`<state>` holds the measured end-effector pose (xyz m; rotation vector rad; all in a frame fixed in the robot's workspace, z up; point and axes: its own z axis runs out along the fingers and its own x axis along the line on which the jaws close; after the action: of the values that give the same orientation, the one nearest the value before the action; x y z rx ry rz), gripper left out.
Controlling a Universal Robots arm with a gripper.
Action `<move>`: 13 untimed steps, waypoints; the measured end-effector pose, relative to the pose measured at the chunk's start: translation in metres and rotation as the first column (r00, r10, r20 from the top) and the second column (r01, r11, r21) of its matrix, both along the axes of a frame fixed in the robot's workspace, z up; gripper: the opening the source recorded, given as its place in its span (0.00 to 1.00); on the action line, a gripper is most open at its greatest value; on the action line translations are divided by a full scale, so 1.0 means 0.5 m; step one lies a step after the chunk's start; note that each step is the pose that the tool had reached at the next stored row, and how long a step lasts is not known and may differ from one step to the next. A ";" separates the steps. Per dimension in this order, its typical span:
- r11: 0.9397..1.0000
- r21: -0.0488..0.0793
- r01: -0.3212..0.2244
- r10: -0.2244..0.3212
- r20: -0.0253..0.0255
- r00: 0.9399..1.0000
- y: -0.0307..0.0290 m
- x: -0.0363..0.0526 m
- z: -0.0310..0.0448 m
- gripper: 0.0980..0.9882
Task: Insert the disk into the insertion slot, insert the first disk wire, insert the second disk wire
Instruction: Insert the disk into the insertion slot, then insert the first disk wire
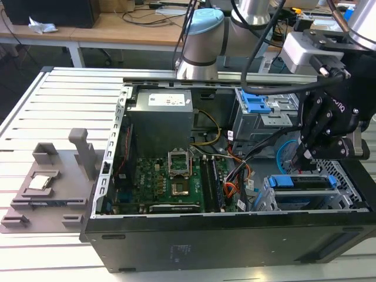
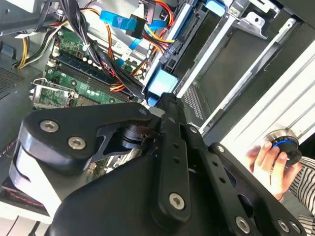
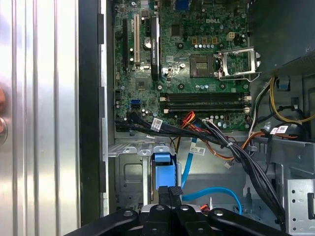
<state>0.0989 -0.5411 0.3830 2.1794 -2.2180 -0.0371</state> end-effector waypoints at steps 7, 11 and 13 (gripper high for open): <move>1.000 0.000 0.000 0.000 -0.001 1.000 0.000 0.017 -0.037 0.01; 1.000 0.000 0.000 0.000 0.000 1.000 0.000 0.017 -0.037 0.01; 1.000 0.000 0.000 0.000 0.000 1.000 0.000 0.017 -0.037 0.01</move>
<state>0.1077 -0.5412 0.3642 2.1792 -2.2177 -0.0375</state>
